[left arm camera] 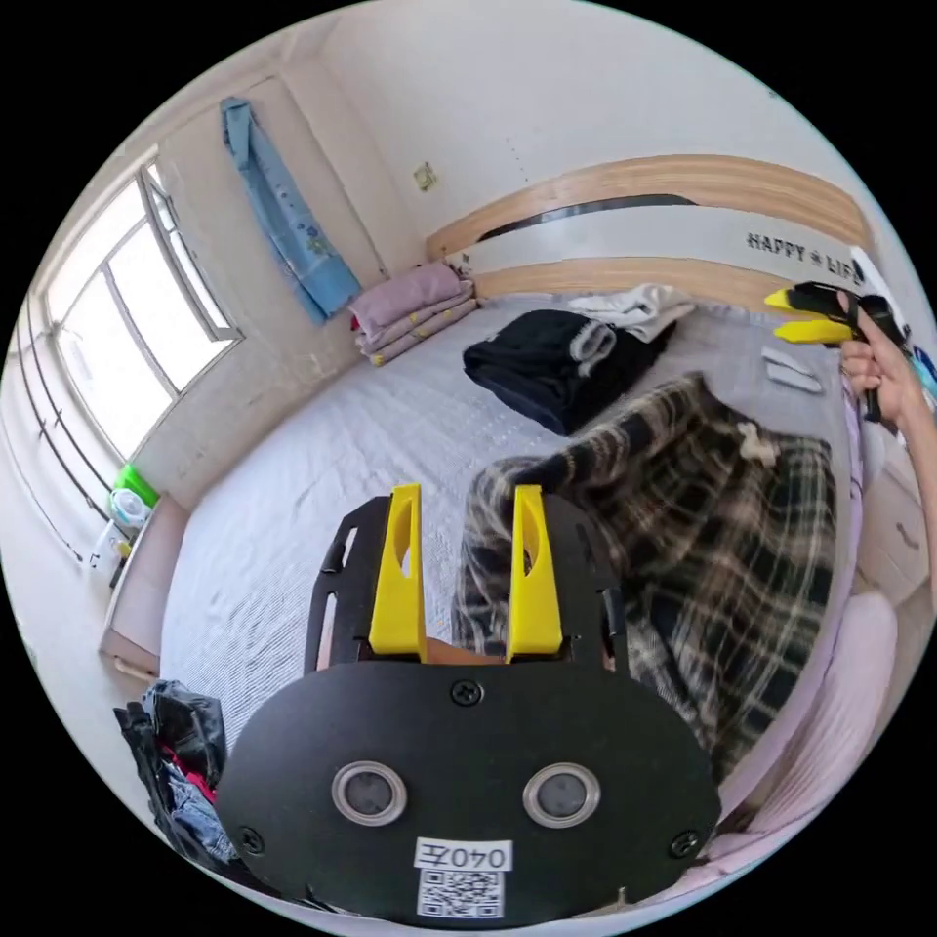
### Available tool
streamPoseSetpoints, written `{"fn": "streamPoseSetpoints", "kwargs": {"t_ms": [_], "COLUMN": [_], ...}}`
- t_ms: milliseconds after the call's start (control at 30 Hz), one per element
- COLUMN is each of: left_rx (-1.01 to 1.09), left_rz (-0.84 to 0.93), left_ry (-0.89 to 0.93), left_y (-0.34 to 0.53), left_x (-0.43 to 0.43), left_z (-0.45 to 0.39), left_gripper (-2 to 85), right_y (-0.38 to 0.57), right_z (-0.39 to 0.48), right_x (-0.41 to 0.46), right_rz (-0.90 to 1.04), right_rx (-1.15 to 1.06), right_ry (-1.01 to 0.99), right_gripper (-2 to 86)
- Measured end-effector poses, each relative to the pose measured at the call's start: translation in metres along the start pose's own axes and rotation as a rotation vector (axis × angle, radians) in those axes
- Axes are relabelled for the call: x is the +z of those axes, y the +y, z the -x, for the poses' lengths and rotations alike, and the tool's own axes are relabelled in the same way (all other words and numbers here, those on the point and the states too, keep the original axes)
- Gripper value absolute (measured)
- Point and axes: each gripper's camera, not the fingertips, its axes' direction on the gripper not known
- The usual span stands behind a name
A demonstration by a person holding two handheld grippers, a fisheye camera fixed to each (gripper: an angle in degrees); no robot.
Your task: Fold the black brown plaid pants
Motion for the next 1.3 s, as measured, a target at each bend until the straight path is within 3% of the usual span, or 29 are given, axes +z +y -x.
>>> {"fn": "streamPoseSetpoints", "kwargs": {"t_ms": [133, 267, 467, 533, 733, 867, 967, 1133, 1233, 1300], "left_rx": [0.083, 0.062, 0.139, 0.174, 0.344, 0.413, 0.355, 0.143, -0.063, -0.282], "left_rz": [0.034, 0.047, 0.007, 0.008, 0.005, 0.014, 0.031, 0.089, 0.151, 0.203], "left_ry": [0.084, 0.083, 0.156, 0.209, 0.218, 0.131, -0.031, 0.074, 0.210, 0.331], "left_y": [0.061, 0.107, 0.146, 0.152, 0.158, 0.149, 0.138, 0.106, 0.087, 0.074], "left_x": [-0.052, -0.092, -0.125, -0.127, -0.125, -0.110, -0.091, -0.079, -0.055, -0.025], "left_z": [-0.004, 0.010, 0.011, 0.008, -0.003, -0.004, 0.012, 0.121, 0.257, 0.394], "left_gripper": [-1.0, -0.5, 6.0, 9.0, 13.2, 11.7, 1.1, -0.9, -1.2, -1.3], "right_y": [0.057, 0.111, 0.131, 0.129, 0.116, 0.113, 0.111, 0.088, 0.075, 0.068], "right_z": [0.066, 0.099, 0.098, 0.104, 0.136, 0.161, 0.176, 0.148, 0.126, 0.120], "right_x": [0.091, 0.153, 0.162, 0.156, 0.135, 0.133, 0.133, 0.103, 0.080, 0.072], "right_rz": [0.364, 0.611, 0.572, 0.531, 0.470, 0.466, 0.443, 0.277, 0.194, 0.167], "right_rx": [-0.141, -0.065, 0.112, 0.107, 0.043, 0.014, -0.029, 0.004, 0.044, 0.045], "right_ry": [-0.323, -0.537, -0.603, -0.576, -0.530, -0.556, -0.572, -0.534, -0.402, -0.289], "right_gripper": [16.3, 15.8, 8.6, 2.5, 0.1, 0.4, 2.4, 7.4, 6.7, 6.3]}}
